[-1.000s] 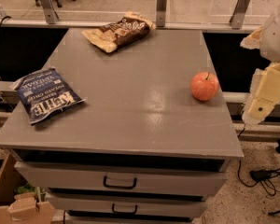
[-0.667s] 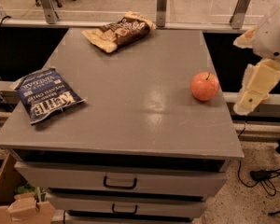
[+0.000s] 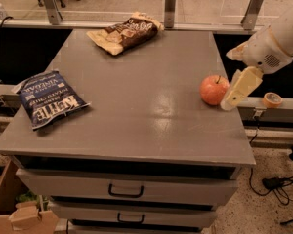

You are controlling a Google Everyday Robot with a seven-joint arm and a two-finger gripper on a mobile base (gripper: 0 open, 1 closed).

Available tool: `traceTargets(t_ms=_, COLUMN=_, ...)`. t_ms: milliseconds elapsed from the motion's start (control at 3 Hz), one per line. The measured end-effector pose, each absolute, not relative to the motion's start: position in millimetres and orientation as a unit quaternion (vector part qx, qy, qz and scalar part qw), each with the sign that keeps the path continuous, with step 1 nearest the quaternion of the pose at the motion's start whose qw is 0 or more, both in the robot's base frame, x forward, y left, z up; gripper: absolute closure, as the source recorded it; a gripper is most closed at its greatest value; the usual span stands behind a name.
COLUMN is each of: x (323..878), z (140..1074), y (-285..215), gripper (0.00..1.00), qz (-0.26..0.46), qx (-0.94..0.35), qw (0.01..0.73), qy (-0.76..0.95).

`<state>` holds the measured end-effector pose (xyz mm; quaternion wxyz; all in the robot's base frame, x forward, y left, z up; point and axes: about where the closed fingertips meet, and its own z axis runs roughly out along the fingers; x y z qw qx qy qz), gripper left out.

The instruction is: Pick apple

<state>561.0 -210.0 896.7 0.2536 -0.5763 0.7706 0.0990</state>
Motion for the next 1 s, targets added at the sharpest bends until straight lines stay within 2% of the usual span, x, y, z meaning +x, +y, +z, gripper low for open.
traceTargets(t_ms=333, x=588.2, z=867.2, y=-209.5, gripper=0.0, qz=0.14, qx=-0.552, qw=0.279, qy=0.773)
traceTargets(t_ms=667, x=602.6, z=849.8, y=-210.6, gripper=0.17, qz=0.175, qx=-0.529, qw=0.285, qy=0.78)
traceTargets(t_ms=1000, x=604.2, z=849.4, y=-204.5, gripper=0.4, qz=0.21, qx=-0.515, qw=0.277, qy=0.783)
